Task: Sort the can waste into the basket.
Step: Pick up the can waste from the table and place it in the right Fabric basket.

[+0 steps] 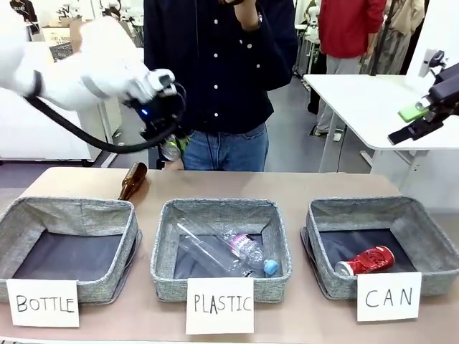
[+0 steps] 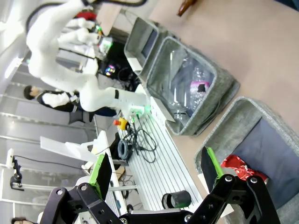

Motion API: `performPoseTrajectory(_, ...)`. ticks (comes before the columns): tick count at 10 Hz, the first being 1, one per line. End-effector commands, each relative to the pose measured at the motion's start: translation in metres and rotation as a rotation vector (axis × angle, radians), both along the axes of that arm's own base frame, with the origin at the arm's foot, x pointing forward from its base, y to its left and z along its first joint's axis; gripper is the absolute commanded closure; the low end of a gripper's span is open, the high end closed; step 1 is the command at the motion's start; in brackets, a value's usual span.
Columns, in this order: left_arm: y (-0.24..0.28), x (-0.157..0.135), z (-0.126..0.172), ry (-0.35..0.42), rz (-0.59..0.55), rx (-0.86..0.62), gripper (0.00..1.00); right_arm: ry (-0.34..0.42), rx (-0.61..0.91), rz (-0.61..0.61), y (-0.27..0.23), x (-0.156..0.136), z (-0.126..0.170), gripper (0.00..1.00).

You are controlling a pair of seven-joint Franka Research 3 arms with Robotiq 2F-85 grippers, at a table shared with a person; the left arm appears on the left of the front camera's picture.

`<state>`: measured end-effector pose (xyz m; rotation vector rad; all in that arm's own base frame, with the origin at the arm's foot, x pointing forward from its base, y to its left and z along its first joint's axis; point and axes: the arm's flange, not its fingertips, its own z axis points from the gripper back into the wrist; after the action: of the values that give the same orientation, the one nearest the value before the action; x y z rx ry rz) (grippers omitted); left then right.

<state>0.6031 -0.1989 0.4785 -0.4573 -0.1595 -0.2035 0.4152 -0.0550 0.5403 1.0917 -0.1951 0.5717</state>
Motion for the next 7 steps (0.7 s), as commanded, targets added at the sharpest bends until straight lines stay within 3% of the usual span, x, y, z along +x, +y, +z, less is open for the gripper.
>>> performPoseTrajectory(1,0.052,-0.076,0.027,0.068,-0.148,-0.188,1.00,-0.016,0.001,0.013,-0.002,-0.002,0.000,0.00)
performPoseTrajectory(2,0.054,-0.116,0.041,0.064,-0.317,-0.340,1.00,-0.016,0.001,0.013,-0.002,-0.002,0.000,0.00)
performPoseTrajectory(3,0.047,-0.147,0.044,0.033,-0.414,-0.378,1.00,-0.016,0.001,0.013,-0.002,-0.002,0.000,0.00)
performPoseTrajectory(4,0.029,-0.174,0.039,0.044,-0.590,-0.434,1.00,-0.016,0.001,0.013,-0.002,-0.002,0.000,0.00)
performPoseTrajectory(6,-0.016,-0.210,0.018,0.137,-0.845,-0.443,1.00,-0.016,0.001,0.013,-0.002,-0.002,0.000,0.00)
performPoseTrajectory(7,-0.033,-0.219,0.011,0.134,-0.856,-0.456,1.00,-0.016,0.001,0.013,-0.002,-0.002,0.000,0.00)
